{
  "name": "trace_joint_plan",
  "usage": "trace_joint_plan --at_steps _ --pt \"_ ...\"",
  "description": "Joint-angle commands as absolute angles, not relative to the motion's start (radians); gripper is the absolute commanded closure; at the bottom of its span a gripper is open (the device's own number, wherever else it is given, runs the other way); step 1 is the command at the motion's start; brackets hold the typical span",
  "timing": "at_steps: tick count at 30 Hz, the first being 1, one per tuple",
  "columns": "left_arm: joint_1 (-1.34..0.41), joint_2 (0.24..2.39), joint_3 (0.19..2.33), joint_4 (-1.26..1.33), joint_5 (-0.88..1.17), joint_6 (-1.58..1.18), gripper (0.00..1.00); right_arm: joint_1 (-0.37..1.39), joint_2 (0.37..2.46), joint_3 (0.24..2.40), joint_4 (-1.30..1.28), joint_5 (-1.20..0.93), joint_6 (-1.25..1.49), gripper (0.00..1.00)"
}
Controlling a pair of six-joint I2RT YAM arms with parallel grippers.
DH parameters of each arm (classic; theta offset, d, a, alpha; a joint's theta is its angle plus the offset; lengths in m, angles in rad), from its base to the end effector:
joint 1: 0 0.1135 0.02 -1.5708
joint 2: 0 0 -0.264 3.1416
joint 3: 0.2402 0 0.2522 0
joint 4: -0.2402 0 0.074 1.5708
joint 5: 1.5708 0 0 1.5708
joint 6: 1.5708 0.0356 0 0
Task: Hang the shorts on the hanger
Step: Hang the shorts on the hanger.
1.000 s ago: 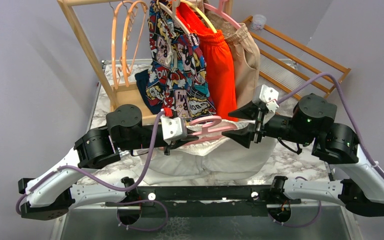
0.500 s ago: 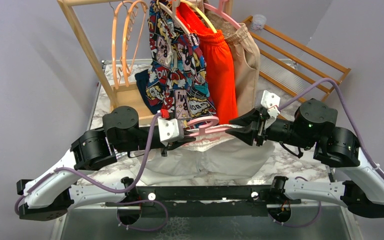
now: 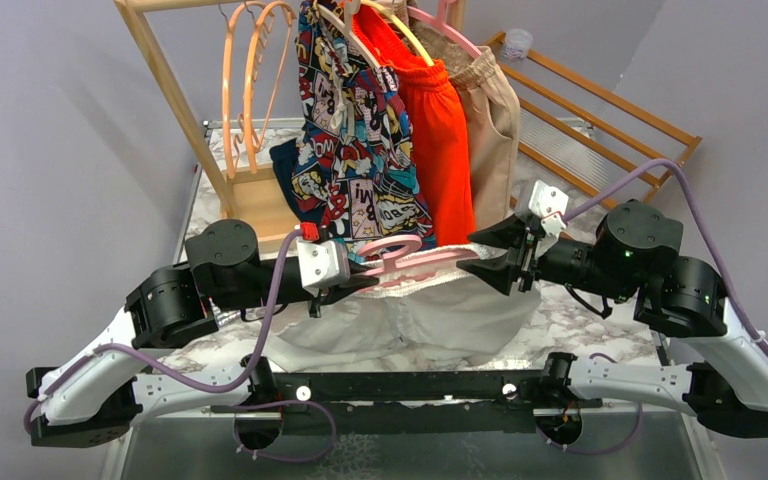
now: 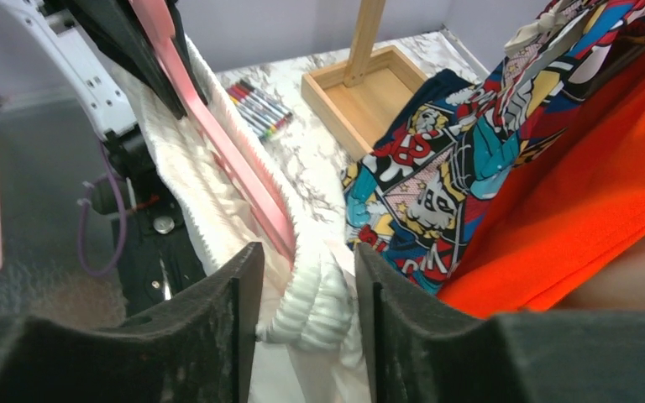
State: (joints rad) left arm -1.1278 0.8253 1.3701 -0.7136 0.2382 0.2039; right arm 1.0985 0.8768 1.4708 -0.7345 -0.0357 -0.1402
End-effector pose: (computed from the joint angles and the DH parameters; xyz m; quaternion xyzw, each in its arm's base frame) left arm 0.0466 -0.1178 0.4675 0.5290 0.5494 -0.3667 0.5328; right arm 0.0576 0.1155 0.4879 -0.4477 0.6079 0.3142 0.5756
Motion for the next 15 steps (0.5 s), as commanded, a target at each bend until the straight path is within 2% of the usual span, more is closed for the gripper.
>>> trace_joint_plan --at_steps 1,5,15 --pt "-1.129 0.793 1.399 -0.618 0.247 0.193 1.00 1.093 0.901 1.546 -0.805 -0.090 -0.145 0.47" --pt "-1.128 0.821 1.410 -0.620 0.298 0.193 1.00 1.094 0.937 1.633 -0.769 -0.204 -0.141 0.39" --pt "-1.129 0.880 1.450 -0.641 0.428 0.198 1.00 1.093 1.058 1.747 -0.794 -0.464 -0.169 0.39"
